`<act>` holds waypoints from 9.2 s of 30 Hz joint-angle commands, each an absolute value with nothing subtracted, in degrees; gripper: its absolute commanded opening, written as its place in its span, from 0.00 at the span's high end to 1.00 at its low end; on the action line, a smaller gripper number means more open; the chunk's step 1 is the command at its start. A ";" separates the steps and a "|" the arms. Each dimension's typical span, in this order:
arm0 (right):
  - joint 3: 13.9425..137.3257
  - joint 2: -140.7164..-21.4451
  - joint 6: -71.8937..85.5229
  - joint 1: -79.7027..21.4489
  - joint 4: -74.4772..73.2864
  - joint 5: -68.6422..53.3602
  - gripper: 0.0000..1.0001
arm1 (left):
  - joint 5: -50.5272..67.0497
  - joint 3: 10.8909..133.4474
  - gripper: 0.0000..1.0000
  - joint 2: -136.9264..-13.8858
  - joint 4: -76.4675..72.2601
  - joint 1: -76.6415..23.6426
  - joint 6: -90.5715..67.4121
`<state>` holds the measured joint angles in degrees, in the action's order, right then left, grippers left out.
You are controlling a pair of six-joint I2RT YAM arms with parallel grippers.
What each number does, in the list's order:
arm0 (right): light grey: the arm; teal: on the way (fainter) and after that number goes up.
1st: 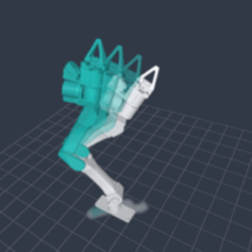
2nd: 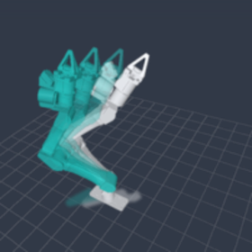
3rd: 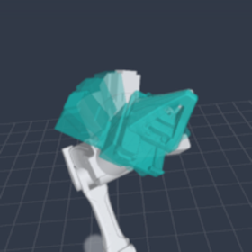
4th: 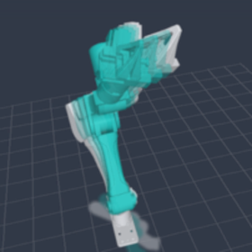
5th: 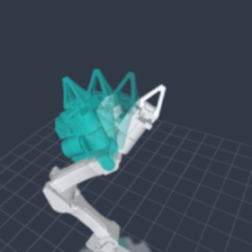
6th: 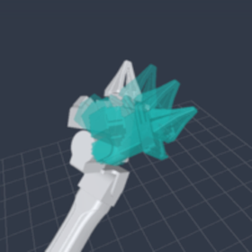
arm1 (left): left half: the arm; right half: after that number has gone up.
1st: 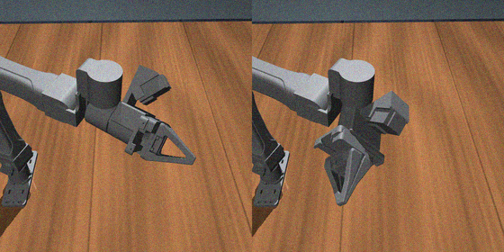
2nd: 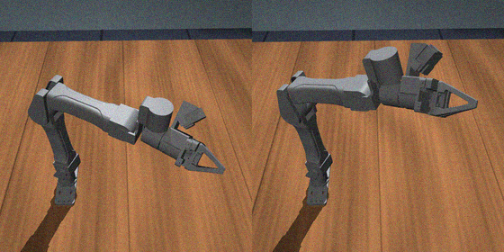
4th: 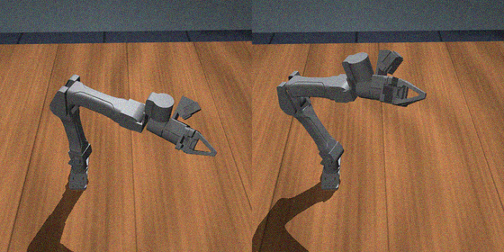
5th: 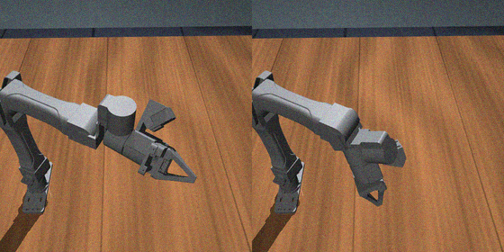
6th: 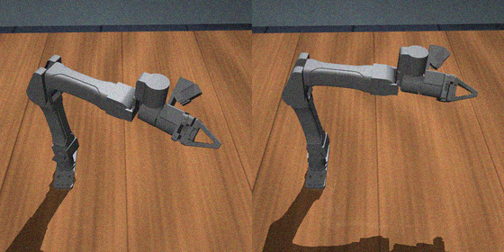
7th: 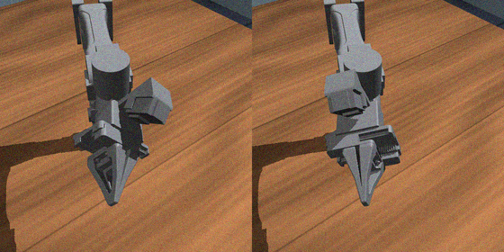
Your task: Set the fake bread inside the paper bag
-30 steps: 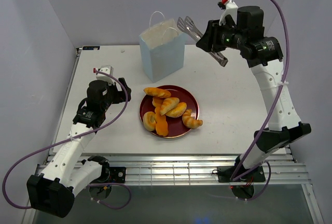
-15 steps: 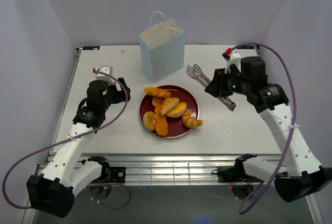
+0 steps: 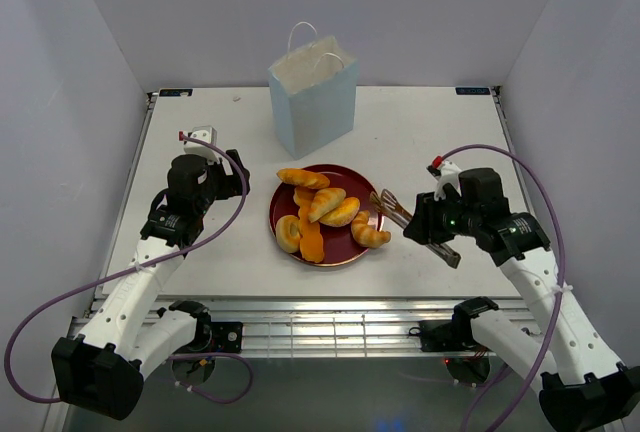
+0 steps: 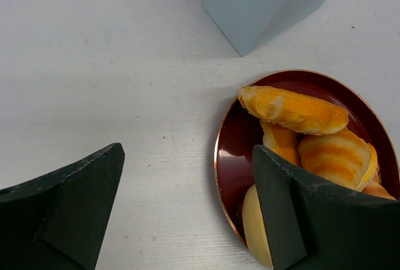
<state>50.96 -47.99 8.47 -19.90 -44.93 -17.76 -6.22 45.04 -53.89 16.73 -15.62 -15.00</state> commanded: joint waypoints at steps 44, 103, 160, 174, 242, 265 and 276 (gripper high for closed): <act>37.62 -32.17 20.21 -19.86 -49.84 -17.22 0.48 | -5.71 46.49 0.03 -52.30 16.61 -15.91 -14.85; 105.35 -69.16 15.29 -19.86 -45.35 -18.90 0.80 | -4.22 46.41 0.03 -52.65 16.44 -16.00 -15.21; 126.21 -98.36 17.93 -19.07 -37.35 -26.02 0.45 | -4.39 46.23 0.03 -53.79 16.35 -16.00 -14.77; 105.24 -81.58 14.50 -17.58 -37.72 -26.63 0.46 | -5.80 46.14 0.03 -54.14 16.44 -15.91 -14.50; 29.71 -55.02 32.61 -17.67 -8.18 -25.14 0.39 | -5.10 46.49 0.02 -53.61 16.79 -16.00 -14.77; 24.79 -59.24 39.29 -17.67 3.77 -30.49 0.40 | -4.39 46.49 0.02 -53.61 16.70 -16.00 -14.85; 26.54 -57.66 39.03 -17.67 2.38 -31.46 0.56 | -4.31 46.41 0.02 -53.26 16.61 -16.00 -14.85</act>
